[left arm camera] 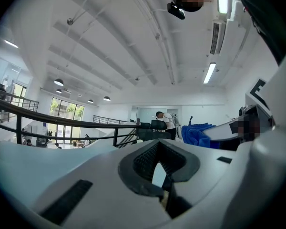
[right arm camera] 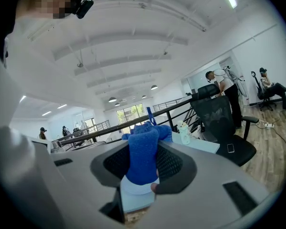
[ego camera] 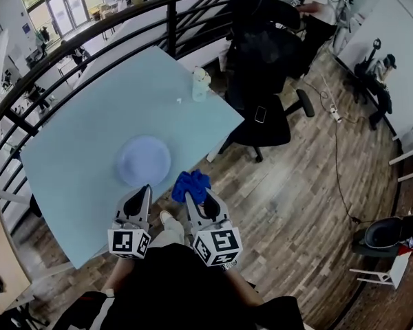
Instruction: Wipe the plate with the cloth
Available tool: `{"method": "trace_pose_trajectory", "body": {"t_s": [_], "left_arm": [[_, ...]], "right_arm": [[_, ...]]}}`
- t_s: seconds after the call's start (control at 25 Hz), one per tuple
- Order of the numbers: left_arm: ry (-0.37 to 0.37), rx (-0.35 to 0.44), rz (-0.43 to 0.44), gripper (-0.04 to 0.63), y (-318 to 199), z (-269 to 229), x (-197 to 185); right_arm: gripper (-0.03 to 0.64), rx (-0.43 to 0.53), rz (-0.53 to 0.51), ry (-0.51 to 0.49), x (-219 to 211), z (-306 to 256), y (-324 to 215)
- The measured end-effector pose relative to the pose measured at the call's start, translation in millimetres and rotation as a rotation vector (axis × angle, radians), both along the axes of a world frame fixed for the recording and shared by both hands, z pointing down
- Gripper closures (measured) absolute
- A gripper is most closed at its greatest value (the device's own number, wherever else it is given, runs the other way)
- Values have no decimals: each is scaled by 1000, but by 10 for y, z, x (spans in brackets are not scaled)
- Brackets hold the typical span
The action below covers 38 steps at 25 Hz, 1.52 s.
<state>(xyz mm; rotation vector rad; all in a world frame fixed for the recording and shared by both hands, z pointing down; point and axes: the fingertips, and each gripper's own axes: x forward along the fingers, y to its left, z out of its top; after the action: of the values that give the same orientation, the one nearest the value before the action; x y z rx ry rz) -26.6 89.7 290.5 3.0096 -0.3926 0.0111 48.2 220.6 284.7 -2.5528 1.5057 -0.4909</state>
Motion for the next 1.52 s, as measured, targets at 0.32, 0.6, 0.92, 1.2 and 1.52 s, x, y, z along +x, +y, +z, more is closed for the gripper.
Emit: {"method": "trace_pose_trajectory", "body": {"t_s": [0.32, 0.6, 0.92, 1.2, 1.52], "left_arm": [[10, -8, -53, 595, -590, 95, 200], [28, 1, -115, 595, -988, 38, 198], [35, 9, -215, 595, -1260, 22, -97], [16, -3, -345, 595, -1467, 95, -290], [2, -11, -534, 595, -1592, 147, -360]], "right_arm": [[497, -10, -49, 14, 271, 14, -630], [497, 1, -112, 17, 323, 10, -1117], [497, -1, -228, 22, 136, 27, -1546], [497, -19, -358, 9, 84, 96, -1880], [499, -29, -554, 10, 142, 108, -2225]]}}
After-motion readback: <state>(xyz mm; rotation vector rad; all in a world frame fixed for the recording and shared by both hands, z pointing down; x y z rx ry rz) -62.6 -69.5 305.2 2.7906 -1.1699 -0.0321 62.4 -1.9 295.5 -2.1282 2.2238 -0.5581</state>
